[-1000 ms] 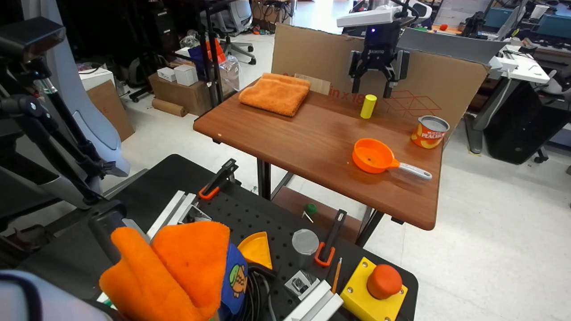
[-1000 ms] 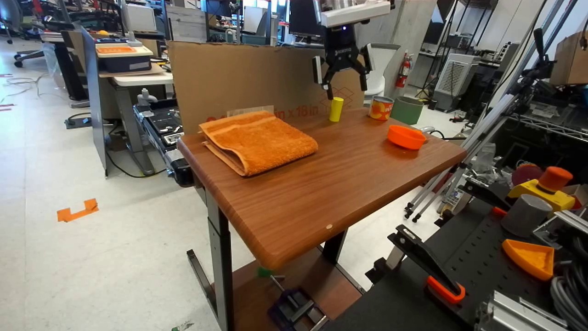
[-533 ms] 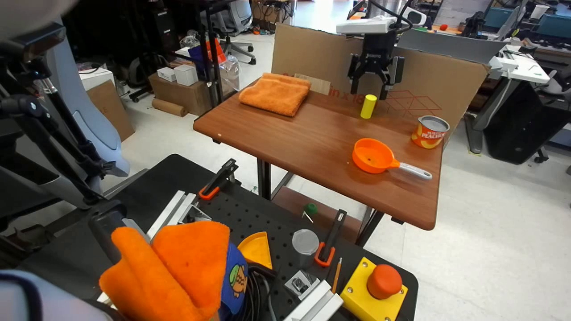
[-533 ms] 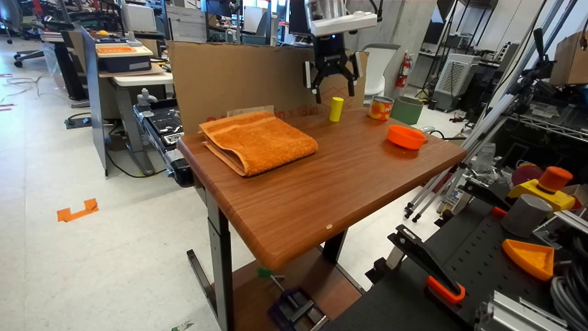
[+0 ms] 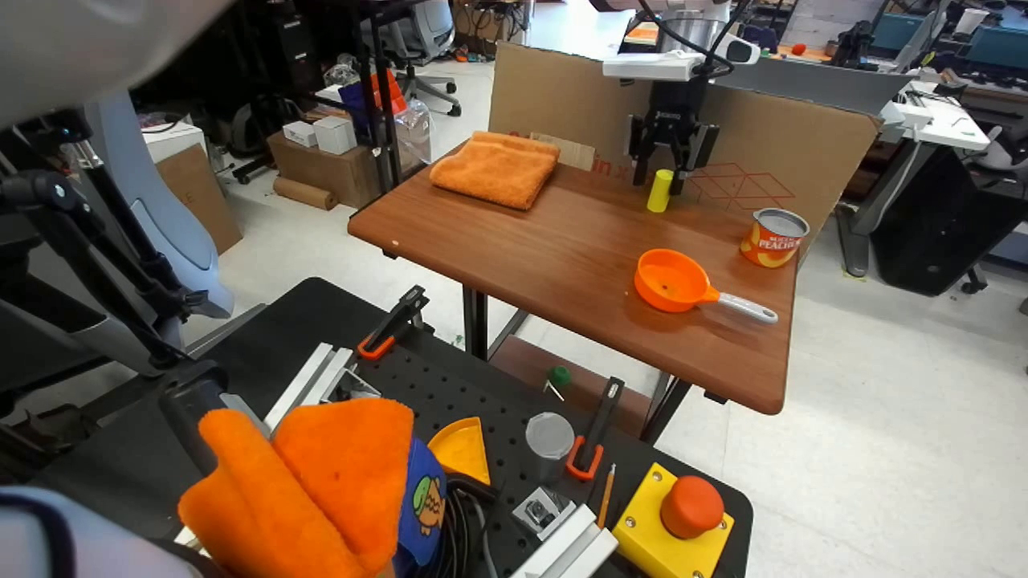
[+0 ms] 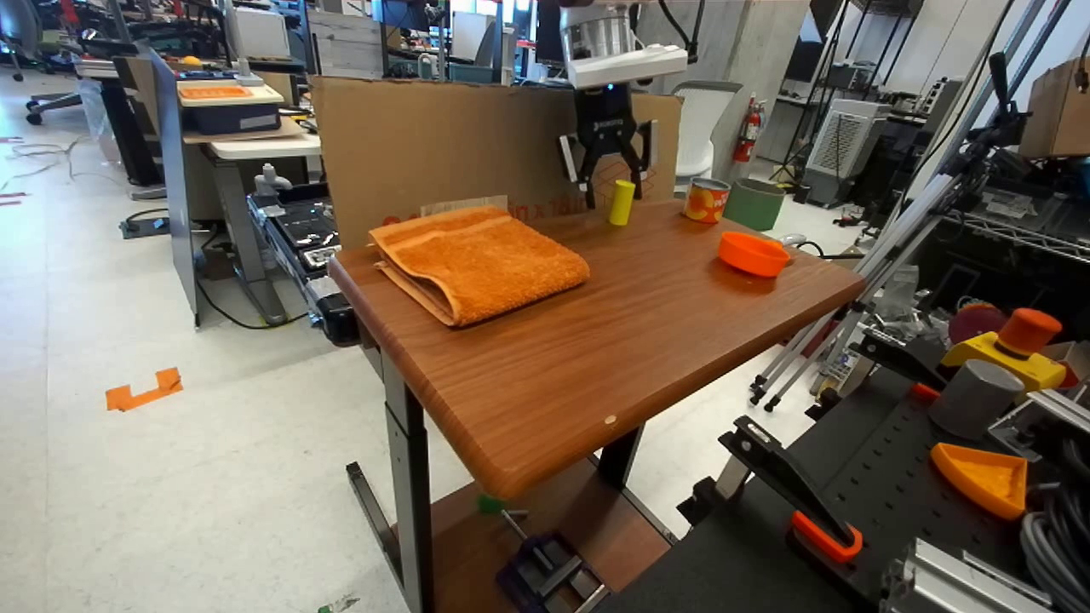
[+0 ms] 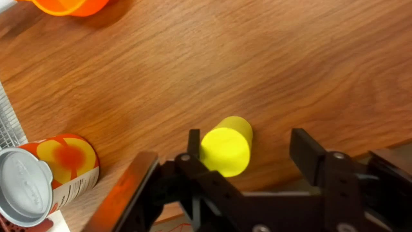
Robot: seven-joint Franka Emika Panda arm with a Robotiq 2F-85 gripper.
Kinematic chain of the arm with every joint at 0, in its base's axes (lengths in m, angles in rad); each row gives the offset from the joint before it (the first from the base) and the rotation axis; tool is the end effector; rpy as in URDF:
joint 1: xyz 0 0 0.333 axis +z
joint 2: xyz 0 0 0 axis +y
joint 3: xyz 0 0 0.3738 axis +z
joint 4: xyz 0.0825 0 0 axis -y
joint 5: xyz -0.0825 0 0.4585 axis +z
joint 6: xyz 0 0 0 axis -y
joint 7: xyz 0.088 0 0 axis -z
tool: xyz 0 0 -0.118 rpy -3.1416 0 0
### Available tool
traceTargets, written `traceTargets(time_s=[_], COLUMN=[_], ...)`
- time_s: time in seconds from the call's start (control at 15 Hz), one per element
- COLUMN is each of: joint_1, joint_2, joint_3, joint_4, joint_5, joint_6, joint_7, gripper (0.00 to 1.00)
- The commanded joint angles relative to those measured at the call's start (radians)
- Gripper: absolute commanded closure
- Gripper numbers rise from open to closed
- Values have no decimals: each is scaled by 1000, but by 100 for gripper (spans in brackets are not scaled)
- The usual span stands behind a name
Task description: Put the yellow block in the orange pan
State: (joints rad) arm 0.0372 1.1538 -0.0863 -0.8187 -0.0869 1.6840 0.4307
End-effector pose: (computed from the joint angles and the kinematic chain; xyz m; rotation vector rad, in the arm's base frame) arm 0.8807 -0.0203 0.1703 2.8362 -0.6010 -0.3601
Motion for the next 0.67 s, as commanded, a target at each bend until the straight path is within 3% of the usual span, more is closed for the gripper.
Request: traceTargets(time_s=[0.0,0.27,0.6], joint_1=[-14,-25,-54], joint_2=[35,11,-146], joint_3=[9,21,58], joint_4=[69,66,-88], joint_5=[26,60,153], joint_6=[3,-5,6], joint_7=[29,39,-4], gripper=[54,81,83])
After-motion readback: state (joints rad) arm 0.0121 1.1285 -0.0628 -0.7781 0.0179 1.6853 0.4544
